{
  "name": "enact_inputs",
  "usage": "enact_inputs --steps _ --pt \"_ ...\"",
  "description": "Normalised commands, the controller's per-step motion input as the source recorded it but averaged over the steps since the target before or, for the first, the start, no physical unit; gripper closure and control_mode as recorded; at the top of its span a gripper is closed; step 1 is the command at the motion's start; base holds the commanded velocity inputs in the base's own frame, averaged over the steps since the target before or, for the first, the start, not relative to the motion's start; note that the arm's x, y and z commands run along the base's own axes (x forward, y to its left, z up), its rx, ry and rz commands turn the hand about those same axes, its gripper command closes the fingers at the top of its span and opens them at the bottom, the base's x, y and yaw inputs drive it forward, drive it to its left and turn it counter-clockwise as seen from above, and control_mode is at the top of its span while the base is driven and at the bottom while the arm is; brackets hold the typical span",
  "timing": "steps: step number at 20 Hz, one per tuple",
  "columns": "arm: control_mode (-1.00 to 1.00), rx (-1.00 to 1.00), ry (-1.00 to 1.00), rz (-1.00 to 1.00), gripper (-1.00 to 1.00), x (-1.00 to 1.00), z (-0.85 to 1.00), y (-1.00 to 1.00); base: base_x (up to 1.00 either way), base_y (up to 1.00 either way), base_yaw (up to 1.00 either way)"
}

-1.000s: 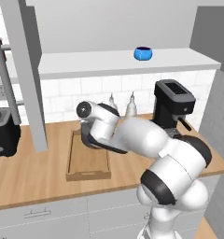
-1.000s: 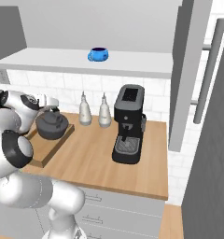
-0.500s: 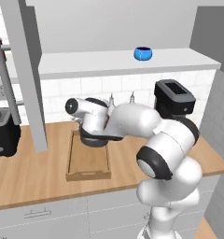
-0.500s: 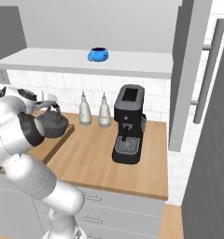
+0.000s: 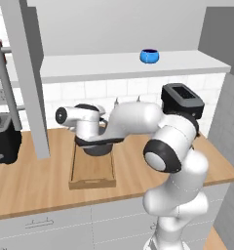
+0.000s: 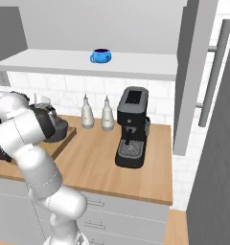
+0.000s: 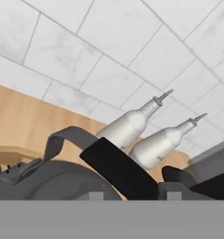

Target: Pick the kettle from the counter and place it on the tray. Then pick the mug from the cabinet and place it on the tray. Then close the cabinet doors.

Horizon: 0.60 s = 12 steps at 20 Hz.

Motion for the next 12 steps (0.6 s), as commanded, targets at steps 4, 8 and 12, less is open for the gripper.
enact_inputs --steps 4,8,12 --pt "-1.00 0.00 0.00 -0.01 1.00 -0.17 -0.31 0.00 0.00 0.00 0.00" --pt "-1.00 0.00 -0.01 -0.05 -1.00 -0.22 -0.28 0.00 0.00 0.00 0.00" --pt "-1.00 0.00 0.00 -0.08 -1.00 -0.27 -0.25 0.00 0.00 0.00 0.00"
